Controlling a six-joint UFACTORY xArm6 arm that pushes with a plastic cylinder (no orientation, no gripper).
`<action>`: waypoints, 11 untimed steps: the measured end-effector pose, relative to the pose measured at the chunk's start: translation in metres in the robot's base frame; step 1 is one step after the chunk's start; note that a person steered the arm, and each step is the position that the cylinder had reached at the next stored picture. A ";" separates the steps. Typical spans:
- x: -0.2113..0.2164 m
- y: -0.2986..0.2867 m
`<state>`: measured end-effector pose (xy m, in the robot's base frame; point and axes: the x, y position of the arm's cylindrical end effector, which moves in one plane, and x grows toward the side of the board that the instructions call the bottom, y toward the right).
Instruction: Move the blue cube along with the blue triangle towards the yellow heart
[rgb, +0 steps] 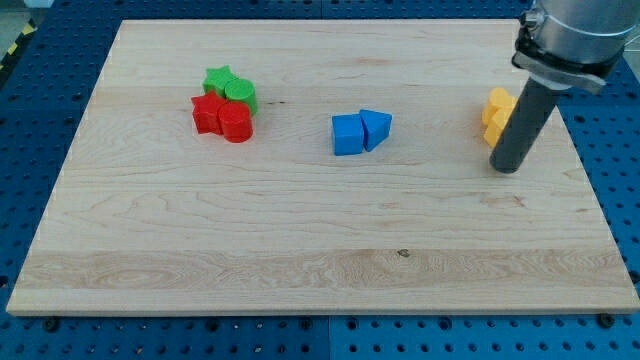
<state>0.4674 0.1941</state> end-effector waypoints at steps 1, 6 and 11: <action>0.001 -0.070; -0.021 -0.211; -0.064 -0.103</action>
<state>0.4036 0.0912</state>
